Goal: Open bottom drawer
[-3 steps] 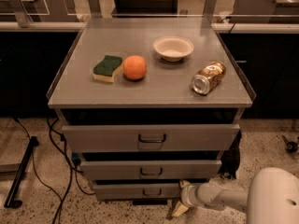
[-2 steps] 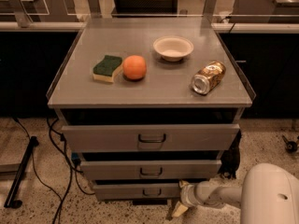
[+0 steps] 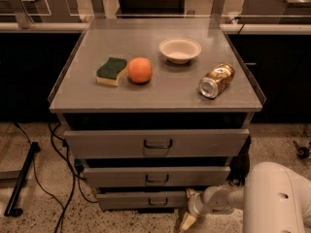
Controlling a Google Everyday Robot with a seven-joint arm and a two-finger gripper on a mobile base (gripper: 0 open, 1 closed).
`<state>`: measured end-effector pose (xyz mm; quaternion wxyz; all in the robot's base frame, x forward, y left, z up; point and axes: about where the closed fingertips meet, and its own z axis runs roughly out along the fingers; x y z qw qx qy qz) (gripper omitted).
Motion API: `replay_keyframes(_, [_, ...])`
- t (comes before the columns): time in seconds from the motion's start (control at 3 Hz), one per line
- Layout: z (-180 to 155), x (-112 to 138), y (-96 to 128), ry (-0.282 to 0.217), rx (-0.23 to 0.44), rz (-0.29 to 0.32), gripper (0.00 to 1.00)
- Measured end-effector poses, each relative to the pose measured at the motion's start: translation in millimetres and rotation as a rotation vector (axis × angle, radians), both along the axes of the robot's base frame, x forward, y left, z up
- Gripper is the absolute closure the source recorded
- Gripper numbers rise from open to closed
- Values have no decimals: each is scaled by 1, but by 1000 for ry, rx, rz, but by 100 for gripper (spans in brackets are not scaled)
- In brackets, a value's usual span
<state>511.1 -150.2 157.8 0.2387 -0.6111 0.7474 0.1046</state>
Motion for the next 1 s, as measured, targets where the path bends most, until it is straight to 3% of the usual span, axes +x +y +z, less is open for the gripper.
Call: replay_keyframes(1.0, [40,-61,10,211,-16,104,0])
